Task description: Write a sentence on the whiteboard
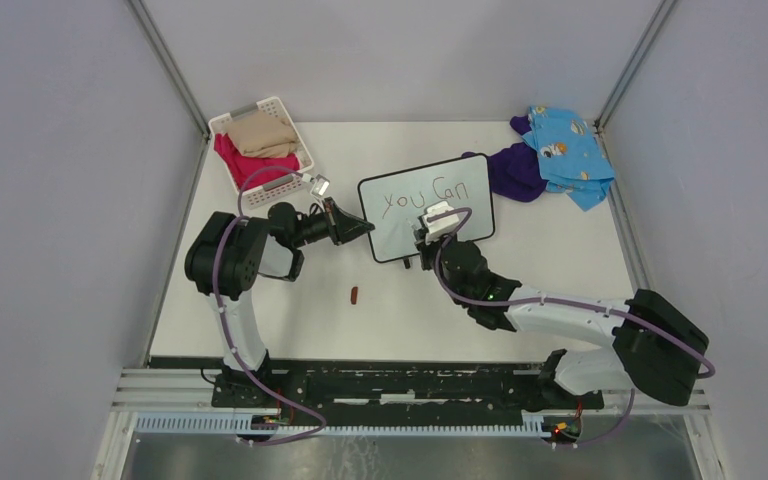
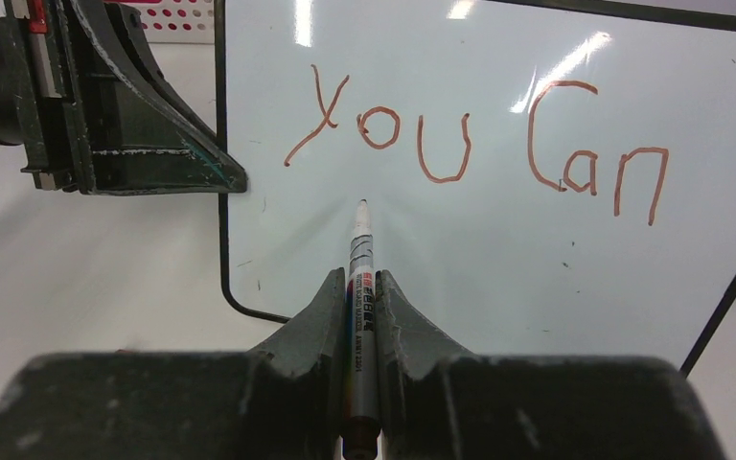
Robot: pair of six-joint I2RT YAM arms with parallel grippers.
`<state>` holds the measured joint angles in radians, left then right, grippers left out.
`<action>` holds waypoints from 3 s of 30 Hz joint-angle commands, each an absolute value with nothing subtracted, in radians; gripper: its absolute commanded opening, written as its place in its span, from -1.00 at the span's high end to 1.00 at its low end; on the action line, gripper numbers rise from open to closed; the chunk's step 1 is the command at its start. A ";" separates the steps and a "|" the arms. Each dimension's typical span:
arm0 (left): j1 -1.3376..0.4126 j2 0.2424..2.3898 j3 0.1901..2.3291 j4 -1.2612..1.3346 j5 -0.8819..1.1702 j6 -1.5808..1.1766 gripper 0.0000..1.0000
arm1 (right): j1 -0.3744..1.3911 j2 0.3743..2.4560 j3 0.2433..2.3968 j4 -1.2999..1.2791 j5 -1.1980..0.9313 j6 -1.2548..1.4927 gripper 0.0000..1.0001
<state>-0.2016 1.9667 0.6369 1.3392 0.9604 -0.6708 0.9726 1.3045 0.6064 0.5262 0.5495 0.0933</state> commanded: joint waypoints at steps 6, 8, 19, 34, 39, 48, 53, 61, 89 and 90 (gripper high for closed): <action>-0.215 1.987 0.640 1.266 0.954 -0.641 0.76 | 0.954 1.352 0.676 0.529 0.480 0.132 1.00; -0.215 1.985 0.641 1.262 0.955 -0.640 0.76 | 0.951 1.360 0.676 0.532 0.476 0.133 1.00; -0.215 1.987 0.643 1.254 0.953 -0.634 0.76 | 0.934 1.392 0.684 0.528 0.475 0.137 1.00; -0.215 1.983 0.644 1.246 0.954 -0.629 0.76 | 0.925 1.398 0.647 0.519 0.476 0.148 1.00; -0.215 1.982 0.645 1.244 0.954 -0.628 0.76 | 0.924 1.381 0.614 0.513 0.479 0.151 1.00; -0.215 1.982 0.646 1.239 0.954 -0.626 0.76 | 0.924 1.349 0.540 0.509 0.480 0.171 1.00; -0.215 1.983 0.645 1.238 0.953 -0.624 0.76 | 0.925 1.341 0.524 0.511 0.478 0.177 1.00; -0.216 1.981 0.645 1.235 0.953 -0.623 0.76 | 0.924 1.356 0.572 0.509 0.473 0.162 1.00; -0.216 1.982 0.647 1.228 0.954 -0.620 0.76 | 0.927 1.380 0.544 0.499 0.408 0.180 1.00; -0.216 1.983 0.646 1.227 0.954 -0.620 0.76 | 0.926 1.375 0.537 0.497 0.414 0.179 1.00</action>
